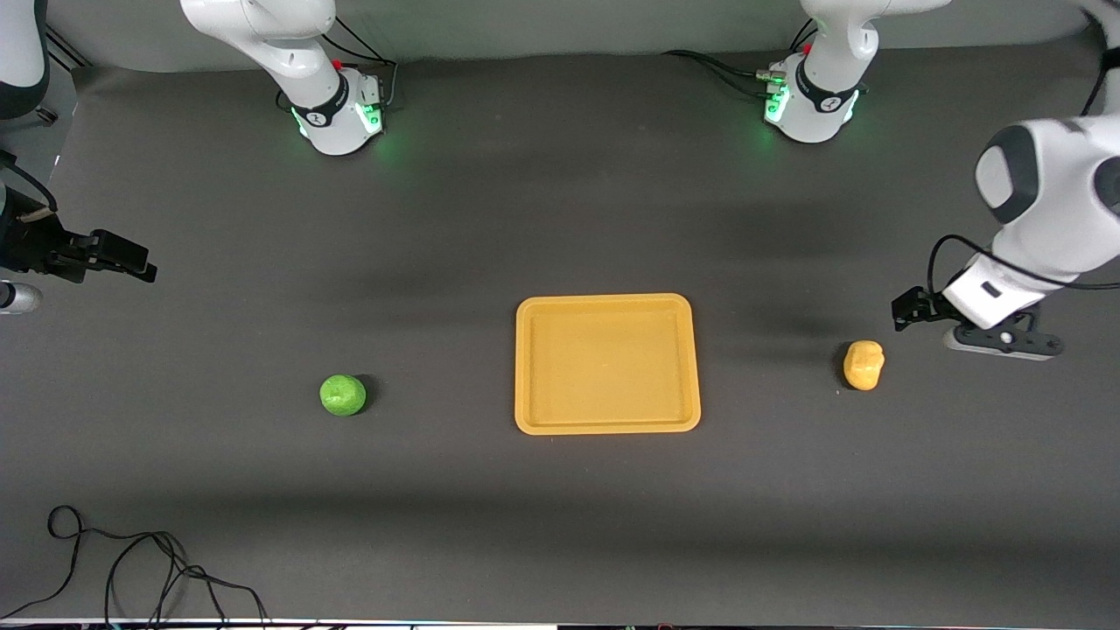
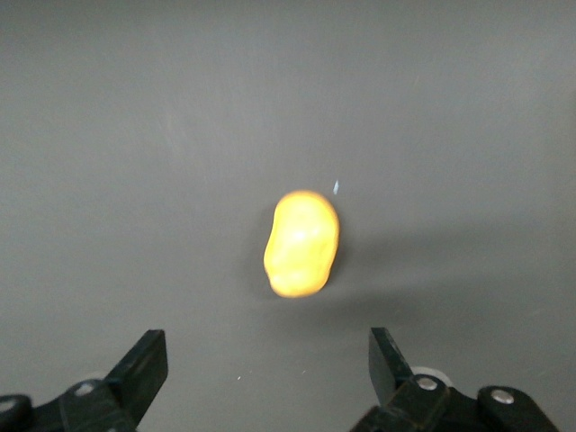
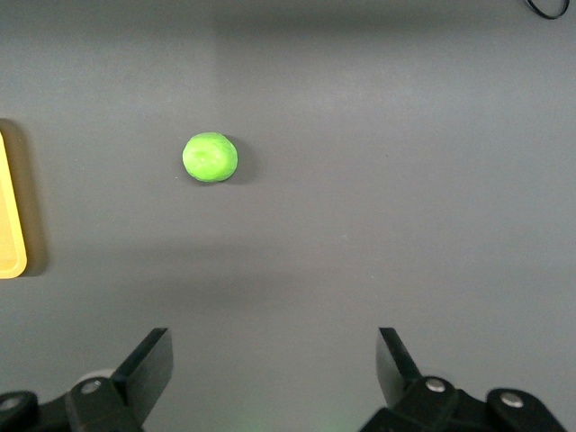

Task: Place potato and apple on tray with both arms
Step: 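Reach the left gripper down to the yellow potato, then grasp the potato with the left gripper and carry it toward the tray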

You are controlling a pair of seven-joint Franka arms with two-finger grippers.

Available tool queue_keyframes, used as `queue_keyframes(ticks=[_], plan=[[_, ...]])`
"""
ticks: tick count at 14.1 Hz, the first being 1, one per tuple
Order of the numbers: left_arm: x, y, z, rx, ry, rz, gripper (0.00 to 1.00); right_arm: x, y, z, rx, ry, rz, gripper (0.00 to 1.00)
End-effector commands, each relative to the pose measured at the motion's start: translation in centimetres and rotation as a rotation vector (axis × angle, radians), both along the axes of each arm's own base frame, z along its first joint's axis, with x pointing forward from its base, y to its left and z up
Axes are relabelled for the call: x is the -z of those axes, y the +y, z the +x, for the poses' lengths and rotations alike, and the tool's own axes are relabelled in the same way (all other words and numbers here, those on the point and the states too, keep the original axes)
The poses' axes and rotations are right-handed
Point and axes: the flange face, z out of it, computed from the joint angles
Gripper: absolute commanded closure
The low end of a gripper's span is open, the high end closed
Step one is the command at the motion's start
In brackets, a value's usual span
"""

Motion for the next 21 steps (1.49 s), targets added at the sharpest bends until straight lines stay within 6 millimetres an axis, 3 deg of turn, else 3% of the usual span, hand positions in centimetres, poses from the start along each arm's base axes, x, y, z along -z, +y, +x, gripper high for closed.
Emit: queue_keyframes(ticks=[1, 3, 5, 8, 10, 12, 15, 17, 19, 21], plan=[[6.4, -0.2, 0.5, 0.049, 0.022, -0.011, 0.01, -0.9, 0.3, -0.2, -0.011, -0.012, 0.002, 0.0], [10.9, -0.5, 0.9, 0.056, 0.013, -0.013, 0.01, -0.6, 0.2, 0.0, -0.008, -0.007, 0.002, 0.0], [13.7, -1.1, 0.9, 0.073, 0.041, -0.018, 0.01, -0.8, 0.2, 0.1, -0.009, -0.01, 0.002, 0.0], [13.8, -2.0, 2.5, 0.089, 0.026, -0.021, 0.02, -0.4, 0.3, 0.1, -0.012, -0.004, 0.006, 0.0], [13.6, -1.7, 2.7, 0.078, 0.026, -0.022, 0.46, -0.2, 0.1, 0.1, -0.017, 0.0, 0.008, 0.0], [12.4, -1.9, 2.8, 0.076, 0.015, -0.023, 0.48, 0.0, 0.1, 0.2, -0.02, 0.005, 0.008, 0.0], [12.5, -2.9, 2.7, 0.036, 0.019, -0.026, 0.59, 0.2, 0.2, 0.3, -0.021, 0.006, 0.01, 0.0], [10.7, -3.5, 2.9, 0.005, 0.004, -0.028, 0.59, 0.1, 0.1, 0.3, -0.021, -0.003, 0.009, 0.0], [7.3, -7.3, 4.3, -0.111, 0.013, -0.059, 0.59, 0.0, 0.2, 0.3, -0.021, -0.008, 0.009, 0.0], [5.7, -14.2, 4.8, -0.179, 0.018, -0.107, 0.59, 0.2, 0.4, 0.1, -0.024, -0.008, 0.009, 0.0]])
